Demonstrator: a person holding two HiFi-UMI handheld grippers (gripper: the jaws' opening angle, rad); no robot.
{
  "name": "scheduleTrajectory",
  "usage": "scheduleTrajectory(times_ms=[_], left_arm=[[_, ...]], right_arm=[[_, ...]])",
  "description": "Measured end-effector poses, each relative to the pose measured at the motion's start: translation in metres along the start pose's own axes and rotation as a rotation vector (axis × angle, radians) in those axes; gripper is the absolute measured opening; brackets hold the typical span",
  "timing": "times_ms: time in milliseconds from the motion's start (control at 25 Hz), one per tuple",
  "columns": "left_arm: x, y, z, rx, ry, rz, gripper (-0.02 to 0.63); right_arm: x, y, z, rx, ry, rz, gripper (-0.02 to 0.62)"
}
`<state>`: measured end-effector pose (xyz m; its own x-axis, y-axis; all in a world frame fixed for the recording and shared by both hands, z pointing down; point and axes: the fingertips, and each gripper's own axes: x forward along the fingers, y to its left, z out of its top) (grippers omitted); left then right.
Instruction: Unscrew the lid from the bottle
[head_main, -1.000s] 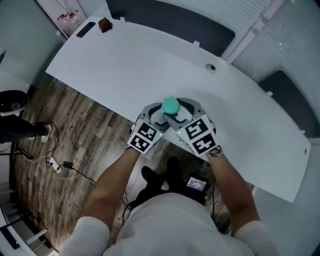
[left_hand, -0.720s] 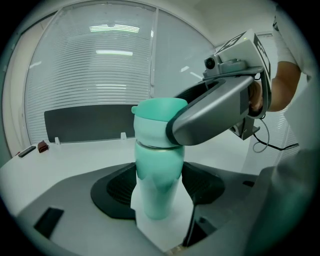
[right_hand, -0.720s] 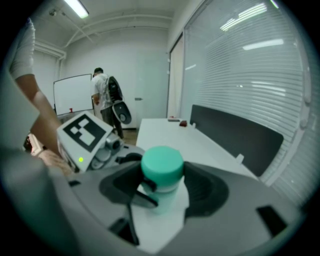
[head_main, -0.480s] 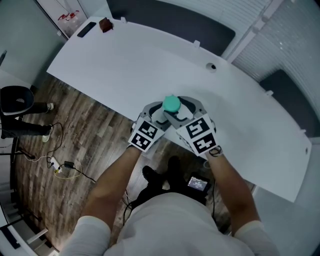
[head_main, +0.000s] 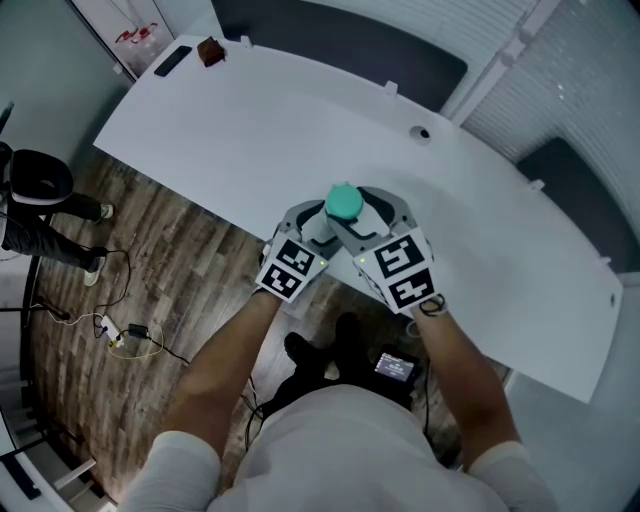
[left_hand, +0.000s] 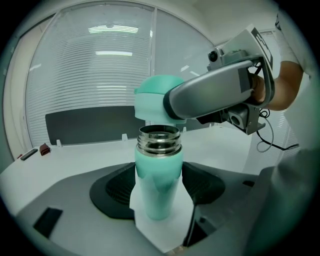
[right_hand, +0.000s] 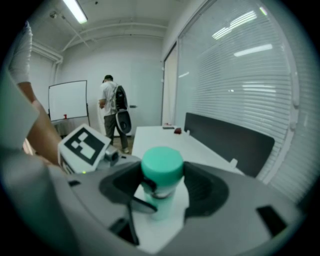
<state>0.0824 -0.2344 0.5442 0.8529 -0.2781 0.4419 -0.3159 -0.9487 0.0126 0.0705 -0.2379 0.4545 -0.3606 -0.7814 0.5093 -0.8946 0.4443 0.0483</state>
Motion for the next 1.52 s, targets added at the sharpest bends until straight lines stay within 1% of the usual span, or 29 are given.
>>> scheduleTrajectory(times_ms=[400, 680, 1040, 1200, 1360, 1520], left_arm=[[-0.01, 0.0, 0.012, 0.011, -0.016, 0.013, 0.302], [-0.027, 0.001, 0.028, 0.009, -0.03, 0.052, 0.302], [-0.058, 0.003, 0.051, -0.019, -0.057, 0.114, 0.295], [-0.076, 0.003, 0.068, -0.029, -0.094, 0.156, 0.27], [-0.097, 0.0, 0.084, -0.011, -0.13, 0.193, 0.204], [-0.116, -0.009, 0.096, 0.004, -0.163, 0.193, 0.141]], right_arm=[[-0.005, -0.003, 0.002, 0.005, -0.004, -0.033, 0.281], [-0.02, -0.009, 0.015, 0.003, -0.038, -0.087, 0.281], [-0.046, -0.015, 0.029, 0.008, -0.078, -0.145, 0.281], [-0.058, -0.014, 0.034, 0.014, -0.102, -0.162, 0.281], [-0.07, -0.01, 0.042, 0.008, -0.124, -0.173, 0.281], [-0.082, -0.004, 0.05, 0.006, -0.147, -0.181, 0.281]])
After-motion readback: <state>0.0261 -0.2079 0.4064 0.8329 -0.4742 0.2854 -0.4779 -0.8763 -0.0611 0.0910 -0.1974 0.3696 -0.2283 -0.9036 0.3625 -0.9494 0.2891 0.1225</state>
